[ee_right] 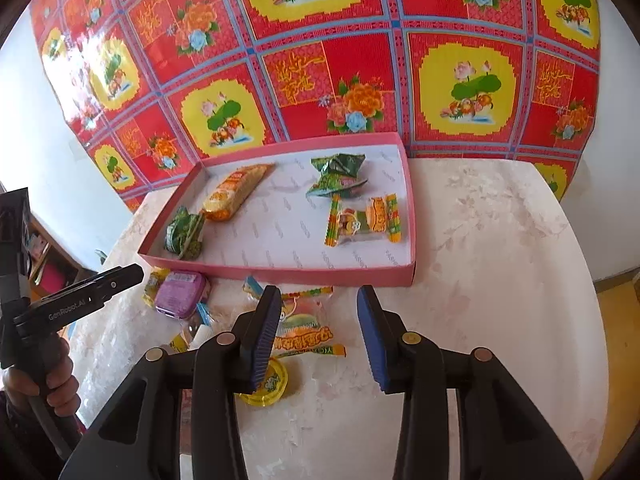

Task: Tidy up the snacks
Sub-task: 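Withdraw both open tools from the tray toward the remaining snacks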

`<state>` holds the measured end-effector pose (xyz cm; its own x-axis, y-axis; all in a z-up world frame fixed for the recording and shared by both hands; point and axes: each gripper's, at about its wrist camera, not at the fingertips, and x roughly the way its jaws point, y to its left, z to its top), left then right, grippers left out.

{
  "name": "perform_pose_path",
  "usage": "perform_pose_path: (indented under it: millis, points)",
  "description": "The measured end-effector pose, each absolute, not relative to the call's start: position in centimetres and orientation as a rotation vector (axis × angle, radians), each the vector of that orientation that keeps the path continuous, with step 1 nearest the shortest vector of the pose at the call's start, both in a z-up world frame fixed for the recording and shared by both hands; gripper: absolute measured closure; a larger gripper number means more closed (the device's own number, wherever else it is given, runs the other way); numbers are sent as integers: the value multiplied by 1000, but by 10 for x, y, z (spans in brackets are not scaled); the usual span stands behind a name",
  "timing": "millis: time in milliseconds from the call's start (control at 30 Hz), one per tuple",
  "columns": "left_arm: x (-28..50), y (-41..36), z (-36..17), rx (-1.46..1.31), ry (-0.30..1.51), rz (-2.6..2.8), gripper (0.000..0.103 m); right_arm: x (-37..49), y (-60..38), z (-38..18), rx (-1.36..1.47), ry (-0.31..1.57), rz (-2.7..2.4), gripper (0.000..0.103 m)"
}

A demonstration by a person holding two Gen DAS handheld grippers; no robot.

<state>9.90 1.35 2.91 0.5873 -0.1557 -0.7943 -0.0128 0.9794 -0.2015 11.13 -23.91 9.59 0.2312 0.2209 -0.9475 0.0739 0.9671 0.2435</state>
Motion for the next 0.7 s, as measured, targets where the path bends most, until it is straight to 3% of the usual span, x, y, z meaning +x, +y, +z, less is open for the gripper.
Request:
perform_pose_path:
  millis: [700]
  points:
    - [107,16,17,-208,978,-67,56,104,-225,75,232,1396,117,62]
